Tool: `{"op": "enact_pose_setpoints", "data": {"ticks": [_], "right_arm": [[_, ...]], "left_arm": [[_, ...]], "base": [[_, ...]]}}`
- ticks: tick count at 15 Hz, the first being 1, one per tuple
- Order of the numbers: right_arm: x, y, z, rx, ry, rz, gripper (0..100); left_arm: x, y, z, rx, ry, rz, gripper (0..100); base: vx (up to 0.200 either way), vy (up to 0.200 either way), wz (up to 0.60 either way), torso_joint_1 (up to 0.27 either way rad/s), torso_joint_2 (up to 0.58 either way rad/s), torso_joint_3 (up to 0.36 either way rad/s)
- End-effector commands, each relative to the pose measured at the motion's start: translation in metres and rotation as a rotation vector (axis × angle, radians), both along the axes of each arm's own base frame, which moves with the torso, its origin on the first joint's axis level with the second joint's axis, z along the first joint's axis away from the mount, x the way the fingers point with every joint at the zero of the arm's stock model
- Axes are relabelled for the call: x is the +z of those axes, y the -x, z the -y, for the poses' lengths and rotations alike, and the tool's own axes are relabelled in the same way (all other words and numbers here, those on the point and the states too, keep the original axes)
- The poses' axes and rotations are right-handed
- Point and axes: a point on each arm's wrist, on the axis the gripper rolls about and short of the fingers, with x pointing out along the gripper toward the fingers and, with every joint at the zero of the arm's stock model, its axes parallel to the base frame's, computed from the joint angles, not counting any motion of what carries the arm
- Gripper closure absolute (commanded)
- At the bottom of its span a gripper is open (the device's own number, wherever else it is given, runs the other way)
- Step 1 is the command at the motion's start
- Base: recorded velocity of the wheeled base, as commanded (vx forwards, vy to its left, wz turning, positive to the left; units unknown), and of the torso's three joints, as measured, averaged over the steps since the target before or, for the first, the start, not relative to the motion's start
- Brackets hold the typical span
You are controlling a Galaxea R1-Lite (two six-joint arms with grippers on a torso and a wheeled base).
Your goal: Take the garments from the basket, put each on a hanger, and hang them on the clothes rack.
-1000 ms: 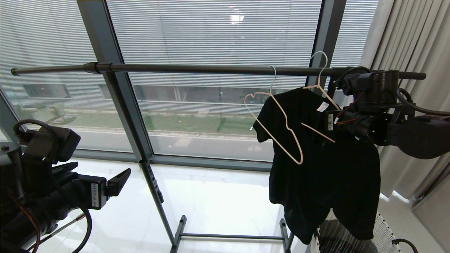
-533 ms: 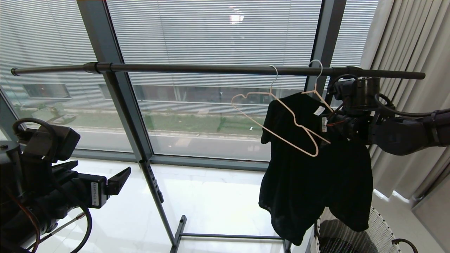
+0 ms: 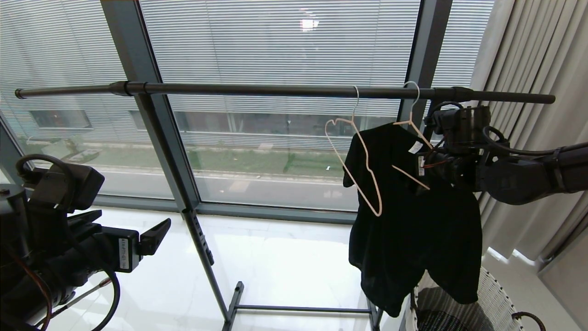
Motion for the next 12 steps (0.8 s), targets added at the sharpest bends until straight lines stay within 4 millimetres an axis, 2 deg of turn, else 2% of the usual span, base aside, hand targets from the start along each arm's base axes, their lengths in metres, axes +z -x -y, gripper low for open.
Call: {"op": "enact_pose_setpoints", "data": {"ticks": [1,7,8,10,12], "right_arm": [[-0.001,0.0,0.0,0.0,0.001,-0.002,100],[-0.002,0.001,0.001,-0.026,0.012,-0.004,100],[0.0,0.002,0.0,-0.025,0.009,0.001,0],[0.01,0.012,-0.003,-0.007,0.009,0.019,0],[0.02,0.032,0.005,0.018,0.087,-0.004,0]], "left_arm": [[0.001,0.0,0.0,0.0,0.001,0.003,0],[0.001,0.001,0.0,0.0,0.002,0.005,0],[0.001,0.001,0.0,0.0,0.002,0.006,0],[0.001,0.001,0.0,0.0,0.002,0.006,0],[0.001,0.0,0.0,0.002,0.001,0.003,0]], "base": [[0.0,0.0,0.0,0.0,0.0,0.0],[0.0,0.0,0.0,0.0,0.0,0.0],[0.0,0.0,0.0,0.0,0.0,0.0],[0.0,0.0,0.0,0.0,0.0,0.0],[0.0,0.0,0.0,0.0,0.0,0.0]]}}
